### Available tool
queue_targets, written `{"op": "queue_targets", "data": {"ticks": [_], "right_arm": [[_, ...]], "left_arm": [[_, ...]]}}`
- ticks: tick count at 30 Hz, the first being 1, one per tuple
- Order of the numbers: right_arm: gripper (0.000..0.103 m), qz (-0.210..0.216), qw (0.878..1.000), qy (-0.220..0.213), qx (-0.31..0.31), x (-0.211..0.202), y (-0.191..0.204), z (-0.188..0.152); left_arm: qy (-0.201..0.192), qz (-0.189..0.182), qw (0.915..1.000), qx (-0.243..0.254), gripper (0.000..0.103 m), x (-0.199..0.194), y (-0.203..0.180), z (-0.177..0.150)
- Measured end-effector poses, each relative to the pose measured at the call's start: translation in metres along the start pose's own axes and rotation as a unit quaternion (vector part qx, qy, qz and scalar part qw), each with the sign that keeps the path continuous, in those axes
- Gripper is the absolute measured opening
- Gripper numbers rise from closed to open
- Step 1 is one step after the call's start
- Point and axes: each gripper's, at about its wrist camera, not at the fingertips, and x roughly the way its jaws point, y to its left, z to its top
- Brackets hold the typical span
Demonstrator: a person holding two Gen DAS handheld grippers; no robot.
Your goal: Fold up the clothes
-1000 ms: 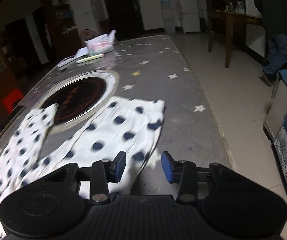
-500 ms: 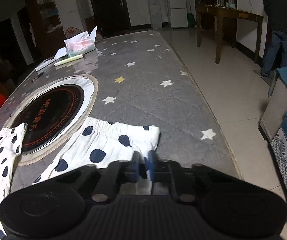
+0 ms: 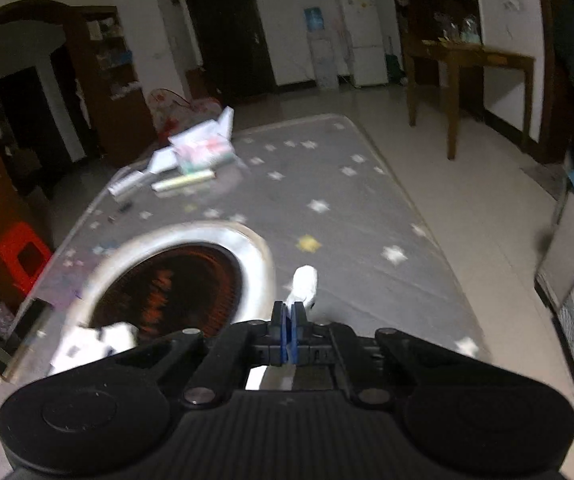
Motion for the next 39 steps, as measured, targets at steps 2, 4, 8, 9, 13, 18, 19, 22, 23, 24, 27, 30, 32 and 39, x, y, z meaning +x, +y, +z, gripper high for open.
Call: {"op": "queue_targets", "data": {"ticks": [2,4,8,9,13,18,19,22,23,24,27,30,32,39], "right_arm": [[0.002,0.008,1.000,-0.006,-0.013,0.000,0.027,0.009],[0.002,0.016,1.000,-0.010,-0.024,0.003,0.052,0.016],[0.002,0.031,0.998,-0.009,-0.048,0.017,0.105,0.020],[0.001,0.034,0.998,-0.008,-0.053,0.021,0.117,0.019],[0.001,0.045,0.996,0.001,-0.074,0.041,0.163,0.009],[0.001,0.060,0.993,0.016,-0.097,0.066,0.217,-0.008],[0.001,0.063,0.993,0.019,-0.101,0.070,0.224,-0.012],[0.001,0.073,0.990,0.029,-0.114,0.079,0.246,-0.025],[0.001,0.076,0.990,0.032,-0.118,0.082,0.254,-0.029],[0.001,0.080,0.989,0.035,-0.122,0.086,0.261,-0.034],[0.003,0.101,0.986,0.053,-0.120,0.092,0.271,-0.043],[0.007,0.112,0.985,0.056,-0.117,0.089,0.274,-0.046],[0.007,0.115,0.983,0.061,-0.127,0.083,0.273,-0.047],[0.009,0.138,0.962,0.119,-0.204,0.058,0.272,-0.068]], "left_arm": [[-0.015,0.006,0.9998,-0.013,0.009,-0.013,0.008,-0.002],[-0.029,0.012,0.9992,-0.026,0.009,-0.026,0.015,-0.004],[-0.049,0.026,0.9968,-0.057,0.009,-0.047,0.032,-0.011],[-0.052,0.030,0.9961,-0.064,0.009,-0.051,0.036,-0.013],[-0.062,0.042,0.9930,-0.091,0.009,-0.068,0.053,-0.022],[-0.068,0.056,0.9876,-0.130,0.009,-0.081,0.074,-0.034],[-0.069,0.058,0.9865,-0.136,0.009,-0.083,0.077,-0.036],[-0.072,0.064,0.9837,-0.152,0.009,-0.089,0.084,-0.042],[-0.072,0.066,0.9831,-0.154,0.009,-0.090,0.085,-0.043],[-0.072,0.068,0.9826,-0.157,0.009,-0.091,0.087,-0.044],[-0.066,0.074,0.9809,-0.167,0.009,-0.091,0.091,-0.051],[-0.061,0.078,0.9793,-0.177,0.009,-0.092,0.094,-0.056],[-0.061,0.078,0.9789,-0.179,0.009,-0.093,0.094,-0.059],[-0.058,0.077,0.9797,-0.175,0.010,-0.090,0.098,-0.060]]}}
